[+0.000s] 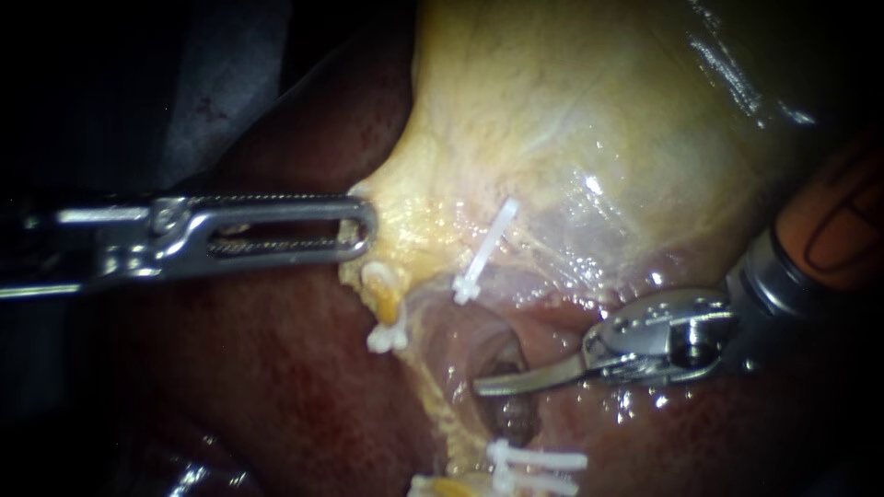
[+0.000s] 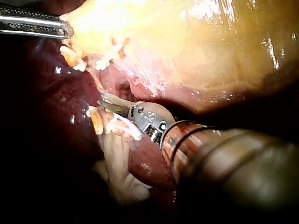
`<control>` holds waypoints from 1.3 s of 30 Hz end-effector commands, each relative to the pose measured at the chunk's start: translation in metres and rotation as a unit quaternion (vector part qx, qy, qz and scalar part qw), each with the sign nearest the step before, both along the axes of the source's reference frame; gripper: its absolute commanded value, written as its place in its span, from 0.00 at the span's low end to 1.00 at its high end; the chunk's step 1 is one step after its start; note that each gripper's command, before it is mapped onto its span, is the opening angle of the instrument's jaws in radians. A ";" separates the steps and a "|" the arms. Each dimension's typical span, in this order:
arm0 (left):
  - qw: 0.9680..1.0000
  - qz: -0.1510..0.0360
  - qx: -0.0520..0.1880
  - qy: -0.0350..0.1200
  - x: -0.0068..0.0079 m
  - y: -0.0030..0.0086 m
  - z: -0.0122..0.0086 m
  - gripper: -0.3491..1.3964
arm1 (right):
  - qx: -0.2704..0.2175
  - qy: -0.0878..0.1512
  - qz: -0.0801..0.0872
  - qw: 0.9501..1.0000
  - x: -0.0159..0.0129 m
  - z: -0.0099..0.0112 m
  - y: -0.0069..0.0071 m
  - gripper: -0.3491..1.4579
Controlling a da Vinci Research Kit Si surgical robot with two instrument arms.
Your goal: Go back from the cut right tube
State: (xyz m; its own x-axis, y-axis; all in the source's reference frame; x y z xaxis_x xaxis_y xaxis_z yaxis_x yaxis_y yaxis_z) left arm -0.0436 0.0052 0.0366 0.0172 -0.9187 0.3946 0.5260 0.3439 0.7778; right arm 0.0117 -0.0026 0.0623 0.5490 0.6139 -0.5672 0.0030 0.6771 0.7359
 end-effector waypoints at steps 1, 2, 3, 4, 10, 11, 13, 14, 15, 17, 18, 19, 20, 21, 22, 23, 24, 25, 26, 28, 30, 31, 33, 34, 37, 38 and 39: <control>1.000 0.000 0.000 0.000 0.0000 0.0000 0.0000 0.00 | -0.001 0.002 0.001 1.000 -0.0001 0.0000 0.0001 0.48; 1.000 0.000 0.000 0.000 0.0000 0.0000 0.0000 0.00 | -0.003 0.003 0.000 1.000 -0.0001 0.0000 0.0001 0.50; 1.000 0.000 0.000 0.000 0.0000 0.0000 0.0000 0.00 | -0.005 0.004 -0.001 1.000 0.0000 0.0000 0.0001 0.52; 1.000 0.000 0.000 0.000 0.0000 0.0000 0.0000 0.00 | -0.008 0.005 -0.002 1.000 -0.0001 0.0000 0.0002 0.53; 1.000 0.000 0.000 0.000 0.0000 0.0000 0.0000 0.00 | -0.017 0.010 -0.007 1.000 -0.0001 -0.0001 0.0004 0.55; 1.000 0.000 0.000 0.000 0.0000 0.0000 0.0000 0.00 | -0.017 0.010 -0.007 1.000 -0.0001 -0.0001 0.0004 0.55; 1.000 0.000 0.000 0.000 0.0000 0.0000 0.0000 0.00 | -0.018 0.012 -0.009 1.000 -0.0002 -0.0002 0.0005 0.54; 1.000 0.000 0.000 0.000 0.0000 0.0000 0.0000 0.00 | -0.018 0.011 -0.008 1.000 -0.0003 -0.0002 0.0005 0.54; 1.000 0.000 0.000 0.000 0.0000 0.0000 0.0000 0.00 | -0.019 0.011 -0.008 1.000 -0.0004 -0.0003 0.0006 0.53; 1.000 0.000 0.000 0.000 0.0000 0.0000 0.0000 0.00 | -0.025 0.014 -0.006 1.000 -0.0007 -0.0005 0.0009 0.53; 1.000 0.000 0.000 0.000 0.0000 0.0000 0.0000 0.00 | -0.026 0.015 -0.002 1.000 -0.0009 -0.0007 0.0011 0.53; 1.000 0.000 0.000 0.000 0.0000 0.0000 0.0000 0.00 | -0.028 0.017 0.000 0.999 -0.0012 -0.0009 0.0013 0.53; 1.000 0.000 0.000 0.000 0.0000 0.0000 0.0000 0.00 | -0.033 0.022 0.002 0.999 -0.0015 -0.0012 0.0017 0.53; 1.000 0.000 0.000 0.000 0.0000 0.0000 0.0000 0.00 | -0.038 0.027 0.005 0.999 -0.0019 -0.0015 0.0020 0.54; 1.000 0.000 0.000 0.000 0.0000 0.0000 0.0000 0.00 | -0.043 0.030 0.008 0.999 -0.0022 -0.0018 0.0024 0.55; 1.000 0.000 0.000 0.000 0.0000 0.0000 0.0001 0.00 | -0.051 0.034 0.011 0.998 -0.0026 -0.0023 0.0029 0.58; 1.000 0.000 0.000 0.000 0.0000 0.0000 0.0001 0.00 | -0.056 0.036 0.014 0.998 -0.0030 -0.0027 0.0034 0.59; 1.000 0.000 0.000 0.000 0.0000 0.0000 0.0001 0.00 | -0.063 0.040 0.015 0.997 -0.0033 -0.0031 0.0038 0.59; 1.000 0.000 0.000 0.000 -0.0001 0.0000 0.0002 0.00 | -0.068 0.043 0.019 0.997 -0.0038 -0.0037 0.0044 0.60; 1.000 0.000 -0.001 0.000 -0.0001 -0.0001 0.0002 0.00 | -0.078 0.047 0.024 0.996 -0.0045 -0.0045 0.0051 0.61; 1.000 0.000 -0.001 0.001 -0.0002 -0.0001 0.0002 0.00 | -0.085 0.051 0.031 0.995 -0.0052 -0.0053 0.0060 0.61; 1.000 0.000 -0.001 0.001 -0.0002 -0.0001 0.0003 0.00 | -0.091 0.053 0.033 0.994 -0.0055 -0.0057 0.0063 0.62; 1.000 0.000 -0.001 0.001 -0.0002 0.0000 0.0003 0.00 | -0.100 0.057 0.036 0.993 -0.0060 -0.0063 0.0070 0.64; 1.000 -0.001 -0.001 0.001 -0.0002 -0.0001 0.0004 0.00 | -0.103 0.057 0.038 0.992 -0.0062 -0.0065 0.0073 0.65; 1.000 -0.001 -0.002 0.001 -0.0004 -0.0002 0.0005 0.00 | -0.114 0.061 0.041 0.991 -0.0068 -0.0071 0.0079 0.67; 1.000 -0.001 -0.002 0.001 -0.0004 -0.0001 0.0006 0.00 | -0.116 0.061 0.044 0.990 -0.0070 -0.0073 0.0080 0.67; 1.000 -0.001 -0.002 0.001 -0.0005 -0.0001 0.0006 0.00 | -0.121 0.061 0.044 0.990 -0.0071 -0.0074 0.0082 0.67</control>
